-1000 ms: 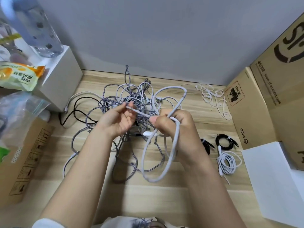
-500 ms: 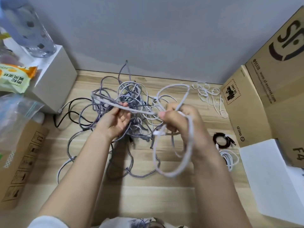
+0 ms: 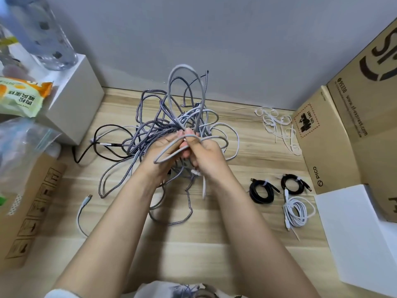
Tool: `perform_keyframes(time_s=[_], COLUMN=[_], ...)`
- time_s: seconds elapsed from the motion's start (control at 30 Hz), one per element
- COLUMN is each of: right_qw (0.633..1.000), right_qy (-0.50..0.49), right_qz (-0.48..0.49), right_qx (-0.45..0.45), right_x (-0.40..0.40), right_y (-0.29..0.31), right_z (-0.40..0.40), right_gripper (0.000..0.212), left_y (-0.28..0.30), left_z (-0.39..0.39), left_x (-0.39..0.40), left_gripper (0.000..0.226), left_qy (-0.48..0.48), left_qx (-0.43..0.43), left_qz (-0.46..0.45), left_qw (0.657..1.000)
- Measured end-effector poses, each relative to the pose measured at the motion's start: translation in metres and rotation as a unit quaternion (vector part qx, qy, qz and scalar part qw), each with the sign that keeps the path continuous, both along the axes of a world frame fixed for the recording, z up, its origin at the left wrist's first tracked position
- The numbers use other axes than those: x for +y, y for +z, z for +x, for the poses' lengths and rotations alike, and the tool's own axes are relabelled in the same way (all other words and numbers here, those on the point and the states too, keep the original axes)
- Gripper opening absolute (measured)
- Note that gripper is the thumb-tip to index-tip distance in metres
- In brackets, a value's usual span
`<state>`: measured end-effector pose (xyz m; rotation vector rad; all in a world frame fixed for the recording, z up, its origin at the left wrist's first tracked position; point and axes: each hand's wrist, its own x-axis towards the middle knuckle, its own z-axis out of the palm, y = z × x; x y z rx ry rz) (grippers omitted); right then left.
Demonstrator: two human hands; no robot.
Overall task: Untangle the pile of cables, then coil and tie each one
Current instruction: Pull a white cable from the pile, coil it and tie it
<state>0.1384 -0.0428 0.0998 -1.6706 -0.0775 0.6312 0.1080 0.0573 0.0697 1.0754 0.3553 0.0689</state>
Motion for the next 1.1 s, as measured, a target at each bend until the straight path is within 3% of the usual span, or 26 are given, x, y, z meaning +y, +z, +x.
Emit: perform_keyframes(time_s=[0.17, 0.27, 0.4, 0.5, 0.57, 0.67, 0.77, 0.87, 0.97, 1.1], right_qw=[0.956, 0.933, 0.922, 0.92, 0.929, 0.965, 0.991, 0.983, 0.969, 0.965], right_qy=[-0.017, 0.005, 0.056, 0.075, 0.054, 0.01, 0.06, 0.149, 0.21, 0.224], right_qz=[0.121, 0.159, 0.185, 0.204, 0.204, 0.175, 0.106, 0.103, 0.093, 0.114], right_qx=[0.267, 0.323, 0.335, 0.325, 0.303, 0.197, 0.056, -0.037, -0.095, -0.075], right_x=[-0.006, -0.009, -0.01, -0.006, 0.0, 0.006, 0.004, -0.009, -0.025, -0.042], right_y=[0.005, -0.001, -0.003, -0.004, -0.003, 0.003, 0.022, 0.05, 0.068, 0.085], right_z=[0.008, 0.01, 0.012, 0.009, 0.004, -0.001, -0.012, -0.027, -0.032, -0.035], right_gripper=[0.048, 0.057, 0.041, 0.047, 0.038, 0.03, 0.039, 0.05, 0.044, 0.037], left_y=[0.002, 0.005, 0.005, 0.006, 0.007, 0.004, -0.004, -0.009, -0.017, -0.02], left_z=[-0.005, -0.006, -0.006, -0.005, -0.002, 0.009, 0.028, 0.041, 0.048, 0.052], left_x=[-0.001, -0.003, -0.002, 0.002, 0.003, 0.008, 0.028, 0.05, 0.067, 0.071], left_gripper=[0.021, 0.022, 0.019, 0.019, 0.026, 0.028, 0.03, 0.033, 0.035, 0.033], left_qy=[-0.043, -0.048, -0.045, -0.052, -0.036, 0.01, 0.094, 0.147, 0.165, 0.149], left_qx=[0.006, 0.009, 0.004, -0.002, 0.013, 0.081, 0.136, 0.167, 0.193, 0.19], left_qz=[-0.004, -0.005, 0.011, 0.004, -0.025, -0.077, -0.176, -0.207, -0.214, -0.178], left_qw=[0.999, 0.999, 0.999, 0.999, 0.999, 0.994, 0.97, 0.953, 0.943, 0.954])
